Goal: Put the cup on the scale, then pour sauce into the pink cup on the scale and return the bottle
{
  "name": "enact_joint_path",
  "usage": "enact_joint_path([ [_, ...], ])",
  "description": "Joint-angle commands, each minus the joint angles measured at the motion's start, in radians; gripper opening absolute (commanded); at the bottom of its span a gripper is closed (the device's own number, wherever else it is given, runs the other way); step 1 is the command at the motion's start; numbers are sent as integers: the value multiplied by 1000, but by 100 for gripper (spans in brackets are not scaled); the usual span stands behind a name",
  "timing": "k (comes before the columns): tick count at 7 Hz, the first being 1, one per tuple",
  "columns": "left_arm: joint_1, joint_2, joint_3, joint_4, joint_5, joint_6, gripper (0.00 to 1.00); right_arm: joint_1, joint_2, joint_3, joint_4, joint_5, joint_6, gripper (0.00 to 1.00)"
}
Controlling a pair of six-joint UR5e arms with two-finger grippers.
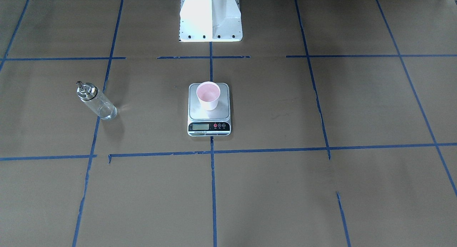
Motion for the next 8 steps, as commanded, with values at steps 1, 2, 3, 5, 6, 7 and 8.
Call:
enact_joint_path([
  [1,1,0,8,-1,-1,2,100,-1,3,-16,1,0,1,100],
  [2,-1,2,7,-1,0,1,100,0,1,8,1,3,1,100],
  [3,-1,3,13,0,0,1,100,0,1,27,1,4,1,100],
  [5,1,16,16,-1,0,1,100,0,12,56,1,0,3,100],
  [6,1,16,13,-1,-1,1,100,0,14,56,1,-2,3,100],
  [7,1,17,13,-1,-3,-1,100,0,14,56,1,-3,3,100],
  [8,1,16,10,0,-3,-1,100,0,14,56,1,-3,3,100],
])
